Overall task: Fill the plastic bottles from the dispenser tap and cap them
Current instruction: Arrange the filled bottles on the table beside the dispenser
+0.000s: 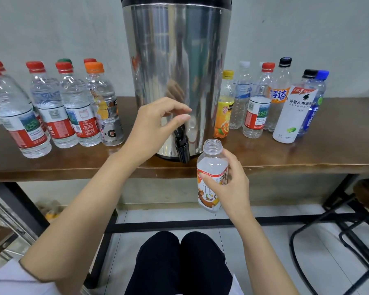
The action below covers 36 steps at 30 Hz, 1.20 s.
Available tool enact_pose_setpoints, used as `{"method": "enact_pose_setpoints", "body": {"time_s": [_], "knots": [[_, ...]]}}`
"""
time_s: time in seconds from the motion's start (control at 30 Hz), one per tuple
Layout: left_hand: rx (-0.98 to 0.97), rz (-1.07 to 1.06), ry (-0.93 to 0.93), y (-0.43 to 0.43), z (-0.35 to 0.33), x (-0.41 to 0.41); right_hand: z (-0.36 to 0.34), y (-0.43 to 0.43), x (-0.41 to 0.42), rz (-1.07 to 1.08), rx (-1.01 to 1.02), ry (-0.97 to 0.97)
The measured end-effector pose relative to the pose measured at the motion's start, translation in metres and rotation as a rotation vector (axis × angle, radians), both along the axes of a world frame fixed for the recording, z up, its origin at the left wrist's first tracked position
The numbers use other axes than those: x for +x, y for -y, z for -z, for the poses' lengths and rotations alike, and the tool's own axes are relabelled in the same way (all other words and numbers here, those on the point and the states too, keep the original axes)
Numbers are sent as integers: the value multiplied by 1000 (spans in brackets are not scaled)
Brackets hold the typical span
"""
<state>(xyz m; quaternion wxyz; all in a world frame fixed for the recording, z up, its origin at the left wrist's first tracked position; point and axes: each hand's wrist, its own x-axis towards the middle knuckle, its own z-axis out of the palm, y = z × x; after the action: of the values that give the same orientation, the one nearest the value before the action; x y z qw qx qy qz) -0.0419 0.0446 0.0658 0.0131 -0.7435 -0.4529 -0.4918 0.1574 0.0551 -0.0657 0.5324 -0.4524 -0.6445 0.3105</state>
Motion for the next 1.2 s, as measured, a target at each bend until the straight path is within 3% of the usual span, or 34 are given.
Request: {"method": "enact_pose_setpoints", "body": {"time_s": [0.83,1.2], "knots": [[-1,27,-143,5,4,-14,33,8,-27,-53,-147,116],[-4,46,-274,1,8,-16,30,12,-46,-151,-139,18]]}}
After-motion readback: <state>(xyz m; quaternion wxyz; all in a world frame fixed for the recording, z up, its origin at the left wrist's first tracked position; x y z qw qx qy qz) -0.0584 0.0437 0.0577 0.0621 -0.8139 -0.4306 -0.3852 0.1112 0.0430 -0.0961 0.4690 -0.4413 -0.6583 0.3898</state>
